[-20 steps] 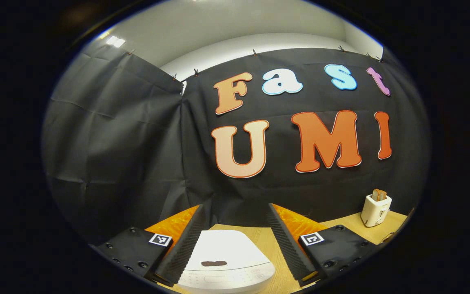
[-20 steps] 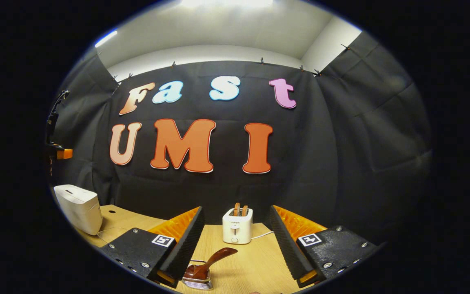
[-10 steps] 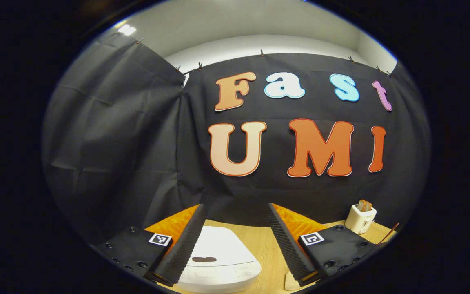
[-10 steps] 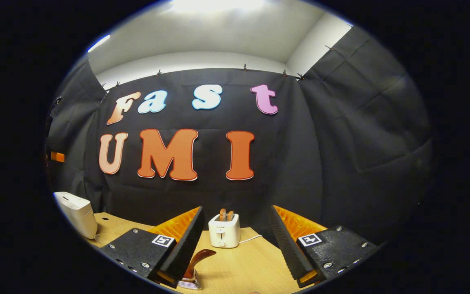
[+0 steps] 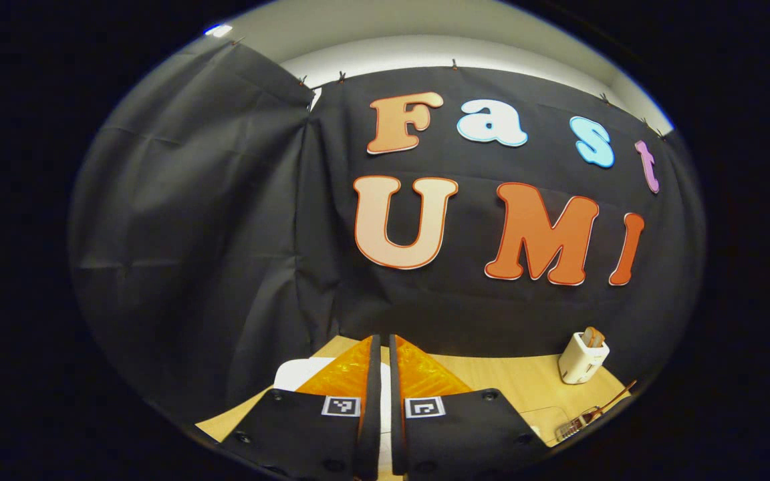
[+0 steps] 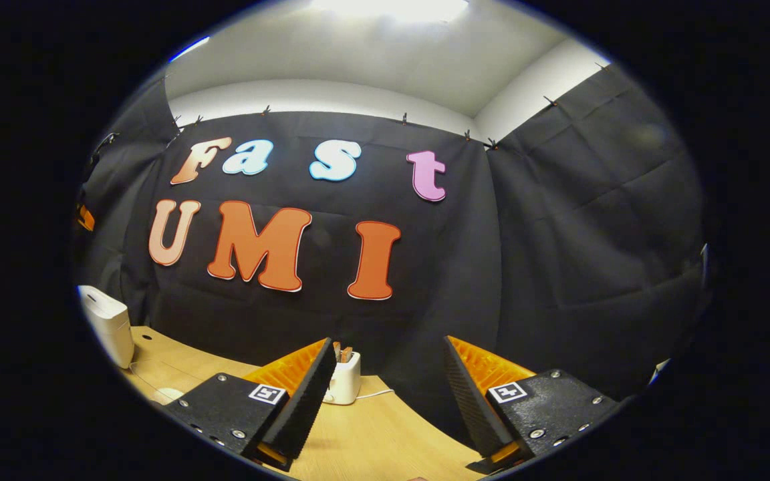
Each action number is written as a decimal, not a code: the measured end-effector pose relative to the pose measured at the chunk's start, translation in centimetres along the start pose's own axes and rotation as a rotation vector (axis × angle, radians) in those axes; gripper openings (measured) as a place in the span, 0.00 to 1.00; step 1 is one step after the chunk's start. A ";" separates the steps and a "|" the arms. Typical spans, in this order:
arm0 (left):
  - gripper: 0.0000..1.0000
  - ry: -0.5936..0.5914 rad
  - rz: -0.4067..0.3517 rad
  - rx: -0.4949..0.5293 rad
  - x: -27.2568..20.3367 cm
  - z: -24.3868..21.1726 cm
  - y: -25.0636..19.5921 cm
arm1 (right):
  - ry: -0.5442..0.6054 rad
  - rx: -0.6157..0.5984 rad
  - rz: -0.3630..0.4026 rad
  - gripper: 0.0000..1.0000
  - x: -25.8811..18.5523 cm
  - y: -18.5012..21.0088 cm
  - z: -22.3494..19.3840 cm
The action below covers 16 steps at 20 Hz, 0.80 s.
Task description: Close the left gripper, press the button to open the rice cooker; take a wooden spoon from the chopstick holder with the right hand, scoop a spoonful of rice and pour it into the rice cooker, then put the wooden spoon back into the chopstick holder.
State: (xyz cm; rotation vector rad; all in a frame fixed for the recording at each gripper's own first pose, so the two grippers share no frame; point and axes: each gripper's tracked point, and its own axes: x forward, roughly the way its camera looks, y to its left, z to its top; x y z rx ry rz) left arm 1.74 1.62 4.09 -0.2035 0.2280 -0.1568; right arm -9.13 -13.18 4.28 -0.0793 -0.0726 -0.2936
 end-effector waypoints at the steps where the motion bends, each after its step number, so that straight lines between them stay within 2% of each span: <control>1: 0.11 0.044 0.004 -0.016 0.5 -0.4 0.4 | -0.003 -0.006 0.006 0.94 -0.1 0.1 0.1; 2: 0.11 0.106 -0.020 -0.045 1.1 -1.2 -0.2 | -0.004 -0.011 0.012 0.94 -0.1 0.2 0.0; 3: 0.05 0.155 -0.036 -0.055 1.5 -1.9 -0.5 | -0.004 -0.017 0.016 0.94 0.0 0.3 -0.2; 6: 0.04 0.314 -0.021 -0.047 1.9 -5.4 -0.5 | 0.004 -0.030 0.023 0.96 0.2 0.5 -0.7; 8: 0.04 0.477 -0.005 -0.038 1.5 -8.9 -0.5 | 0.015 -0.022 0.030 0.94 0.1 1.0 -1.3; 12: 0.05 0.612 0.051 -0.041 2.6 -12.5 0.5 | 0.028 0.004 0.056 0.95 -0.2 1.7 -2.3; 16: 0.03 0.704 0.099 -0.043 2.7 -15.7 1.6 | 0.043 -0.007 0.048 0.94 -0.8 1.0 -2.9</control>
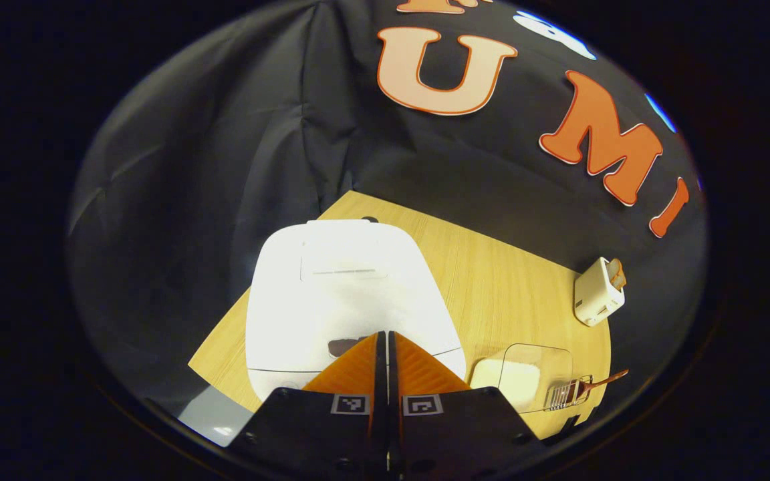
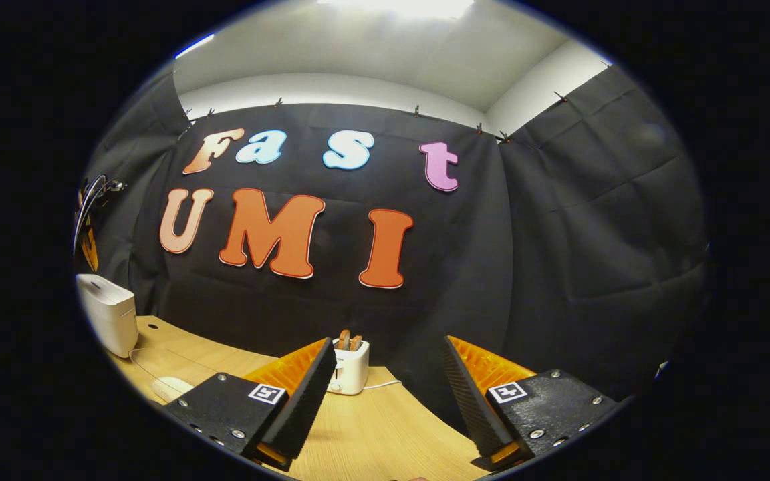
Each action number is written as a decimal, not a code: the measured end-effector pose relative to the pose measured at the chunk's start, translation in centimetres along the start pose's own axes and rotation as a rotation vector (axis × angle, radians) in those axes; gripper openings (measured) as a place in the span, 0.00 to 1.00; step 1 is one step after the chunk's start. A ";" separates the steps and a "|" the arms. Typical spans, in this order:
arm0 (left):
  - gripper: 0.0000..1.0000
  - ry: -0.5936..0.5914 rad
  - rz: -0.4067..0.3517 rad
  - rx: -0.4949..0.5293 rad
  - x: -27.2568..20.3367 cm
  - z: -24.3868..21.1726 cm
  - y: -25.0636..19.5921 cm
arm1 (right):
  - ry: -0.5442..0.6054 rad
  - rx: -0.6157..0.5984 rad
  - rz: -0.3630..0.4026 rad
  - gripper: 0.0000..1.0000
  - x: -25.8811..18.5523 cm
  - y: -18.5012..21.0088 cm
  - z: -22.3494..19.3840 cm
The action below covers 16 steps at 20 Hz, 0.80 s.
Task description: Close the left gripper, press the button to open the rice cooker; take a wooden spoon from the chopstick holder with the right hand, scoop a spoonful of rice and pour it into the rice cooker, then put the wooden spoon back into the chopstick holder.
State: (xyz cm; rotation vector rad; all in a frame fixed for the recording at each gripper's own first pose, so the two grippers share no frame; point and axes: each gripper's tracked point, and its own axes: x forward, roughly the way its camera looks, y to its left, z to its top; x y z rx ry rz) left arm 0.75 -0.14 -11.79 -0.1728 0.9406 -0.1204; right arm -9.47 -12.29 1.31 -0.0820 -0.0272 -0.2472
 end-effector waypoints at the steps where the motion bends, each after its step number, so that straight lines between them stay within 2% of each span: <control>1: 0.04 0.021 0.006 0.003 0.8 -0.7 0.4 | -0.001 -0.005 -0.002 0.94 -0.2 -0.2 0.0; 6: 0.03 0.091 0.033 -0.029 3.7 -1.7 1.9 | -0.008 -0.003 -0.007 0.95 0.4 -0.8 0.3; 8: 0.03 0.081 0.039 -0.040 4.0 -1.5 1.9 | 0.005 -0.009 0.003 0.95 0.8 -0.3 -0.3; 9: 0.05 0.063 0.033 -0.013 4.0 -1.2 1.9 | 0.015 -0.013 0.007 0.95 1.0 -0.1 -0.8; 10: 0.04 0.087 0.052 -0.020 4.2 -1.7 1.9 | 0.025 -0.016 0.012 0.95 1.3 0.3 -1.3; 14: 0.05 0.029 0.060 0.008 3.7 -1.1 1.7 | 0.087 -0.007 0.057 0.95 2.5 2.6 -3.7; 16: 0.05 -0.052 0.046 0.012 3.0 0.6 1.4 | 0.129 0.004 0.071 0.95 3.0 3.6 -4.6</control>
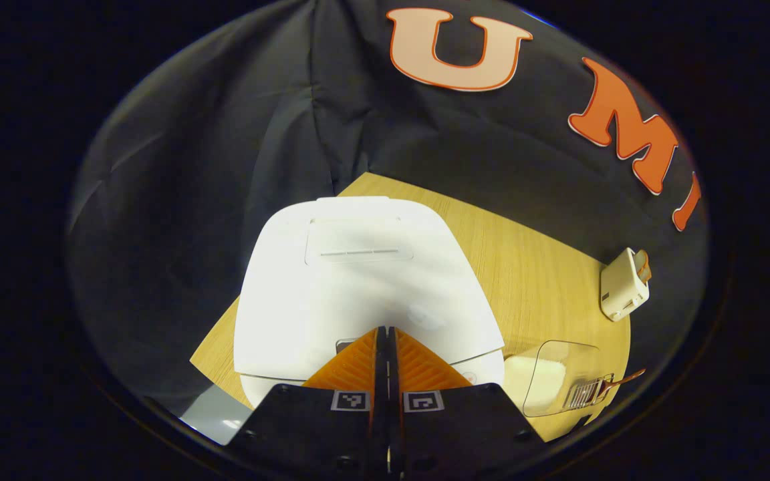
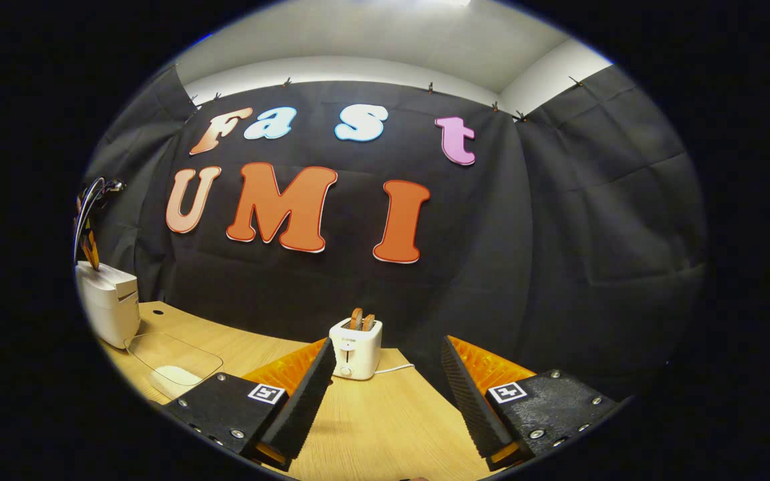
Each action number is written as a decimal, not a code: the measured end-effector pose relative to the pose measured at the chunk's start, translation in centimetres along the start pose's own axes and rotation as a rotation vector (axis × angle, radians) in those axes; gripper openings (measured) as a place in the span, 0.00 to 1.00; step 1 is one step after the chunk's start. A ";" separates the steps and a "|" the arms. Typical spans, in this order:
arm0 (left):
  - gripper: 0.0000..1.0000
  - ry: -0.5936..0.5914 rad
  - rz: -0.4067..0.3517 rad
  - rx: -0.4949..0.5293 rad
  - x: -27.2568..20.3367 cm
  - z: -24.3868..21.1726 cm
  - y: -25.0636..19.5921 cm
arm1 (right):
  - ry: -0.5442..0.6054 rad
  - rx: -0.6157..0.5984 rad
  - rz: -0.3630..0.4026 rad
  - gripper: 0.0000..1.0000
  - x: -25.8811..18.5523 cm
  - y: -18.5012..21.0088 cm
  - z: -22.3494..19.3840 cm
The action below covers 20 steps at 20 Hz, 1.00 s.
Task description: Close the left gripper, press the button to open the rice cooker; take a wooden spoon from the chopstick holder with the right hand, scoop a spoonful of rice and pour it into the rice cooker, then put the wooden spoon back into the chopstick holder.
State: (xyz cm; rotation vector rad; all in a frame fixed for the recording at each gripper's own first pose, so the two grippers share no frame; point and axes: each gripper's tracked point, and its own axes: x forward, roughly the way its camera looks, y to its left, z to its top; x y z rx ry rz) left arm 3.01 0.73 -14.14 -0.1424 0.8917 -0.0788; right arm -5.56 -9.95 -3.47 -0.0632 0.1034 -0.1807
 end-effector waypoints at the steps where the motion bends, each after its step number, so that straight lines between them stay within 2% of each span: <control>1: 0.06 -0.057 -0.002 0.009 -0.8 1.2 -0.1 | 0.016 0.010 0.016 0.95 0.2 0.8 -0.3; 3: 0.02 -0.151 0.024 0.036 -2.9 3.6 0.2 | 0.045 0.038 0.070 0.95 0.5 2.5 -0.8; 4: 0.04 -0.190 0.032 0.043 -3.9 4.5 0.1 | 0.060 0.052 0.094 0.95 0.7 3.3 -1.1; 7: 0.05 -0.306 0.006 0.093 -6.0 6.7 -0.7 | 0.110 0.104 0.117 0.95 1.5 4.5 -2.7; 9: 0.04 -0.299 -0.052 0.091 -7.0 6.2 -2.4 | 0.176 0.153 0.147 0.93 1.9 5.8 -4.5; 12: 0.04 -0.305 -0.068 0.103 -6.9 5.6 -2.7 | 0.247 0.234 0.172 0.92 2.7 6.5 -6.2; 15: 0.04 -0.296 -0.072 0.108 -6.7 4.8 -2.9 | 0.304 0.369 0.218 0.89 2.8 7.8 -7.3; 20: 0.03 -0.284 -0.058 0.109 -5.7 3.9 -2.6 | 0.367 0.543 0.237 0.75 3.2 8.7 -8.7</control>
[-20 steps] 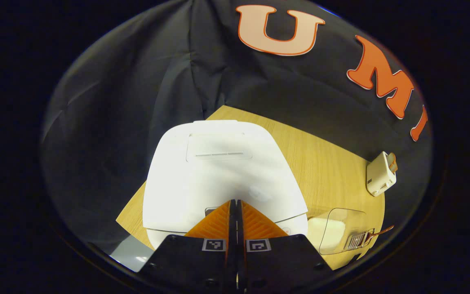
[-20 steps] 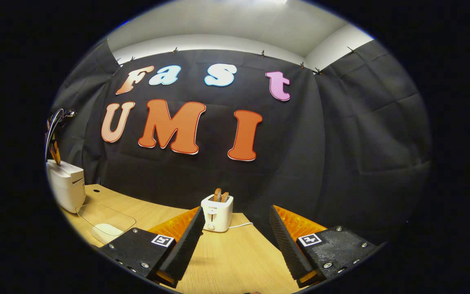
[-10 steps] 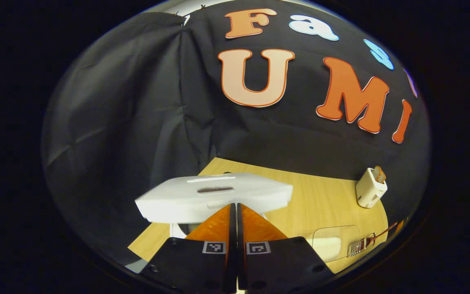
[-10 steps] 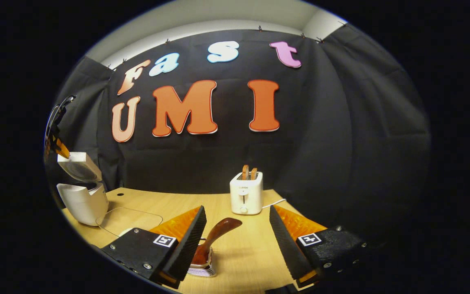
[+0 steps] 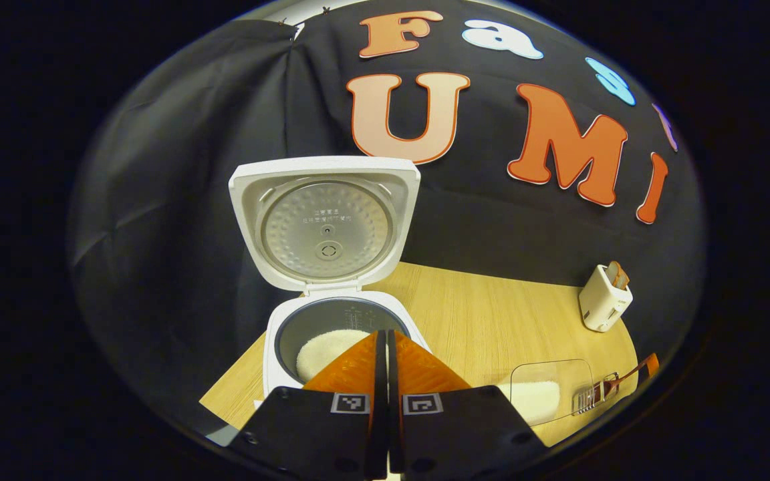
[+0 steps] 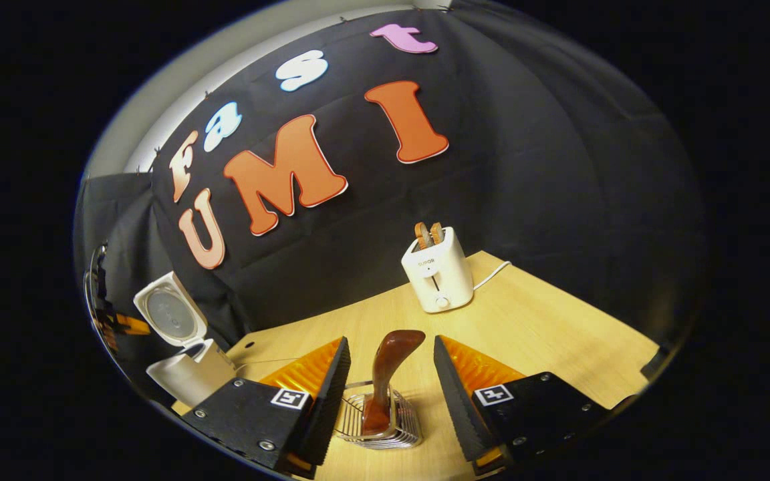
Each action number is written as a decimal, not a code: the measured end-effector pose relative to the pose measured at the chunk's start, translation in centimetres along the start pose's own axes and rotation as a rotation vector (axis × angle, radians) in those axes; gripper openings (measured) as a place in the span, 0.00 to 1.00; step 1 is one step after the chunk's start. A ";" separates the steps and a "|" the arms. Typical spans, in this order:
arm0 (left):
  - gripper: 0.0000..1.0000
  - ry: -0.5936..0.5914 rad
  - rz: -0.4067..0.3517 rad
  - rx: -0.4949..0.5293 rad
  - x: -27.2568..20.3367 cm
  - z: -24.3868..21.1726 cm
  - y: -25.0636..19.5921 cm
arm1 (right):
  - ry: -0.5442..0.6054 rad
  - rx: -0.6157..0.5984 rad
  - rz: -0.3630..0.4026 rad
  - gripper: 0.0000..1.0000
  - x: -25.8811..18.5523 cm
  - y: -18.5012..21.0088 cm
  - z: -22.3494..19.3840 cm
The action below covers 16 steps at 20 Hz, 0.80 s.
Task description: Close the left gripper, press the button to open the rice cooker; take a wooden spoon from the chopstick holder with the right hand, scoop a spoonful of rice and pour it into the rice cooker, then put the wooden spoon back into the chopstick holder.
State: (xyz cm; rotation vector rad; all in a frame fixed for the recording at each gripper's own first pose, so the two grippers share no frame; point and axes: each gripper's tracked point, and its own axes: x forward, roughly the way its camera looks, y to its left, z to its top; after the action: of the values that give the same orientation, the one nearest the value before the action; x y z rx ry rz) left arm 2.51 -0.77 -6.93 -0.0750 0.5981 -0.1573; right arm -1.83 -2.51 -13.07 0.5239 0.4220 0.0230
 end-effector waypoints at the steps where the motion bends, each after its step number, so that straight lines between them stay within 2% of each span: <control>1: 0.03 0.004 0.000 -0.003 0.1 -0.4 0.0 | 0.005 0.020 -0.009 0.74 0.2 -0.2 -0.1; 5: 0.04 0.002 0.003 -0.012 0.0 -1.1 0.3 | -0.009 0.066 -0.011 0.64 0.5 -0.5 0.1; 6: 0.05 0.000 0.004 -0.014 0.0 -1.2 0.4 | -0.010 0.073 -0.007 0.48 0.6 -0.6 0.0; 7: 0.05 -0.002 0.004 -0.013 0.0 -1.3 0.4 | -0.008 0.066 -0.013 0.44 1.0 -0.6 -0.3; 8: 0.04 -0.001 0.012 -0.013 0.1 -1.6 0.6 | 0.003 0.056 -0.024 0.36 1.3 -0.5 -0.8; 9: 0.04 -0.001 0.020 -0.008 0.2 -1.8 0.9 | -0.017 0.075 -0.020 0.41 1.7 -0.1 -0.2; 13: 0.04 0.010 0.032 -0.018 0.3 -2.4 1.3 | -0.036 0.144 0.047 0.32 1.3 1.4 -0.3; 16: 0.05 -0.007 0.049 -0.010 0.3 -2.5 1.8 | -0.048 0.129 0.088 0.22 1.1 2.9 -0.6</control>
State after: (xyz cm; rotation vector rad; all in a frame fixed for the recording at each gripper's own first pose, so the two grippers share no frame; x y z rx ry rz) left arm 1.58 0.93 -9.40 -0.0704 0.5935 -0.1065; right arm -0.76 0.40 -12.54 0.6691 0.3547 0.0679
